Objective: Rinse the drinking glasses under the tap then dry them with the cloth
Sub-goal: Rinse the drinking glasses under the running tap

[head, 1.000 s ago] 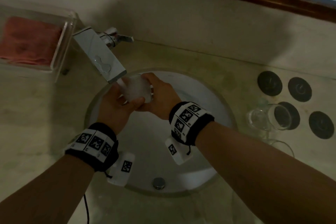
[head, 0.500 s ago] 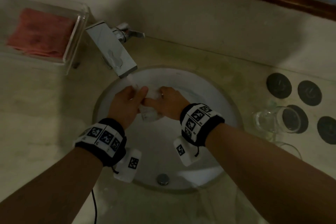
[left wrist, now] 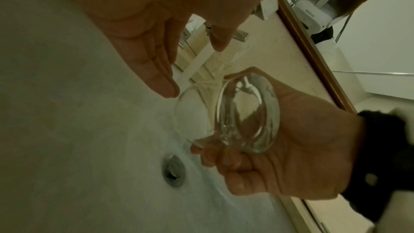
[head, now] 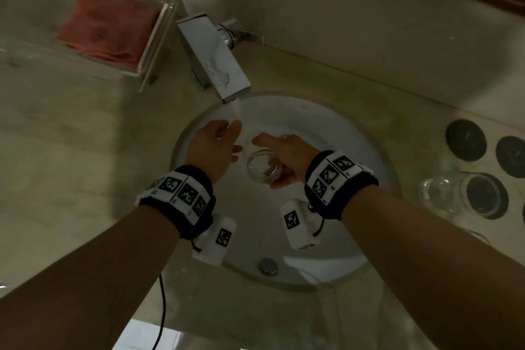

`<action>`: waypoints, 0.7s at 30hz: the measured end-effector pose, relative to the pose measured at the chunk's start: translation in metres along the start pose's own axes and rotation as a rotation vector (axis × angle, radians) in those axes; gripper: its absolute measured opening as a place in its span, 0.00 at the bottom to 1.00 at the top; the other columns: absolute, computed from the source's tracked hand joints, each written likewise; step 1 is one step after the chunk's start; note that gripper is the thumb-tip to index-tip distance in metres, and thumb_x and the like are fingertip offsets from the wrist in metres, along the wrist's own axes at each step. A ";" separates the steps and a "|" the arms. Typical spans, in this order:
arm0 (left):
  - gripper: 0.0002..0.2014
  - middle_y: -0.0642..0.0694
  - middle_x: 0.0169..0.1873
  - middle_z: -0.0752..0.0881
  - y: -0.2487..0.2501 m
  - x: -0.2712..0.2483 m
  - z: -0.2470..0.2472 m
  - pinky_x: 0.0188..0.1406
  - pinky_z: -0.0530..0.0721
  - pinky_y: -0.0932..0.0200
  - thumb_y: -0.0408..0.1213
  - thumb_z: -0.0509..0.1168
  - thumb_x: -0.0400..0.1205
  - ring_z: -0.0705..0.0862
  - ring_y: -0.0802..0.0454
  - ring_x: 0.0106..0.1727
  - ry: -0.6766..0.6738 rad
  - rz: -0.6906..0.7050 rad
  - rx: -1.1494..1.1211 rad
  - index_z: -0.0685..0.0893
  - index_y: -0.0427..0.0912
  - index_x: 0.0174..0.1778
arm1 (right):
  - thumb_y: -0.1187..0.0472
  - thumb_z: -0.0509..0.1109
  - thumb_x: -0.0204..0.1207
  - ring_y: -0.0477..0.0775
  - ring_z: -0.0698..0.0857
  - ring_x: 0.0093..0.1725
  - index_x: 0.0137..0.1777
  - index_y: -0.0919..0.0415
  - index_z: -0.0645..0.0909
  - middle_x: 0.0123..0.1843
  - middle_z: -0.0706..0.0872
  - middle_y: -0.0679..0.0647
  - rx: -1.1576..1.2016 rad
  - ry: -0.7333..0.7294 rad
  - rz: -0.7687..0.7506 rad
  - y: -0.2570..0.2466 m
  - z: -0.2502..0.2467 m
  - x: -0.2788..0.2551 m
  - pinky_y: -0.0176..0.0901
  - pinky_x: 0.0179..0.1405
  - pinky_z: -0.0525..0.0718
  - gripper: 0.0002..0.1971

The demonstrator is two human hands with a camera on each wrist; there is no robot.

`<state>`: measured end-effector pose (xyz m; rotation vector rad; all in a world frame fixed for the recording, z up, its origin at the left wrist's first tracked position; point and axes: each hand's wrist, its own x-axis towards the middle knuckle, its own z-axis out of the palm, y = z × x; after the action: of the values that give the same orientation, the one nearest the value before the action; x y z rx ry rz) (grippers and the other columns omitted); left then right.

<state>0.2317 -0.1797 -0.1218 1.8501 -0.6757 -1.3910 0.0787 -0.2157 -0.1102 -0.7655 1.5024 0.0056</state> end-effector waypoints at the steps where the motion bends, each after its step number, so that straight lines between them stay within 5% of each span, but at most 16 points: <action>1: 0.25 0.43 0.64 0.85 0.000 0.000 -0.001 0.50 0.89 0.51 0.49 0.65 0.86 0.89 0.51 0.47 -0.002 -0.001 -0.007 0.77 0.38 0.76 | 0.39 0.76 0.70 0.60 0.91 0.43 0.64 0.65 0.80 0.54 0.89 0.62 -0.013 0.021 -0.036 -0.001 0.003 0.003 0.55 0.43 0.93 0.32; 4: 0.27 0.42 0.64 0.86 0.000 -0.002 -0.006 0.55 0.89 0.47 0.51 0.67 0.83 0.90 0.47 0.51 -0.017 0.001 -0.018 0.78 0.38 0.74 | 0.35 0.78 0.64 0.60 0.90 0.55 0.58 0.62 0.80 0.55 0.88 0.59 -0.183 0.128 -0.228 -0.006 0.013 0.009 0.57 0.56 0.90 0.34; 6: 0.26 0.41 0.61 0.87 -0.001 -0.004 -0.009 0.58 0.89 0.45 0.52 0.66 0.82 0.89 0.44 0.55 -0.048 0.003 -0.021 0.81 0.40 0.71 | 0.35 0.79 0.64 0.57 0.87 0.60 0.70 0.62 0.71 0.57 0.86 0.56 -0.300 0.172 -0.345 -0.008 0.018 0.009 0.56 0.62 0.86 0.42; 9: 0.11 0.48 0.54 0.89 -0.001 -0.006 -0.012 0.55 0.88 0.51 0.44 0.61 0.89 0.89 0.47 0.56 -0.104 0.030 -0.074 0.85 0.47 0.62 | 0.43 0.80 0.70 0.51 0.85 0.54 0.74 0.64 0.64 0.50 0.82 0.47 -0.342 0.215 -0.480 -0.010 0.020 0.006 0.46 0.53 0.87 0.42; 12: 0.09 0.54 0.57 0.87 0.000 -0.010 -0.015 0.59 0.86 0.50 0.43 0.59 0.90 0.86 0.51 0.61 -0.123 0.043 -0.112 0.83 0.58 0.60 | 0.48 0.81 0.70 0.41 0.82 0.48 0.75 0.62 0.62 0.53 0.78 0.45 -0.340 0.241 -0.577 -0.010 0.020 0.005 0.29 0.42 0.81 0.42; 16: 0.13 0.47 0.67 0.83 0.005 -0.014 -0.018 0.64 0.83 0.41 0.39 0.60 0.90 0.82 0.45 0.67 -0.159 0.047 -0.205 0.79 0.55 0.69 | 0.56 0.85 0.66 0.48 0.83 0.55 0.77 0.61 0.61 0.59 0.78 0.47 -0.295 0.277 -0.659 -0.011 0.022 0.005 0.46 0.58 0.85 0.45; 19: 0.17 0.43 0.71 0.81 0.005 -0.012 -0.021 0.67 0.83 0.40 0.34 0.60 0.89 0.81 0.42 0.70 -0.179 0.054 -0.230 0.76 0.49 0.73 | 0.60 0.86 0.65 0.37 0.80 0.48 0.76 0.59 0.63 0.51 0.76 0.36 -0.283 0.282 -0.684 -0.012 0.022 0.008 0.43 0.53 0.85 0.44; 21: 0.18 0.43 0.71 0.81 0.004 -0.010 -0.024 0.67 0.83 0.42 0.32 0.61 0.88 0.81 0.42 0.71 -0.181 0.052 -0.232 0.76 0.47 0.75 | 0.60 0.86 0.64 0.42 0.83 0.51 0.74 0.57 0.63 0.52 0.79 0.39 -0.287 0.281 -0.701 -0.011 0.023 0.010 0.49 0.54 0.88 0.43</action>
<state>0.2521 -0.1691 -0.1084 1.5299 -0.6188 -1.5458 0.1055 -0.2181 -0.1171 -1.5456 1.4351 -0.4357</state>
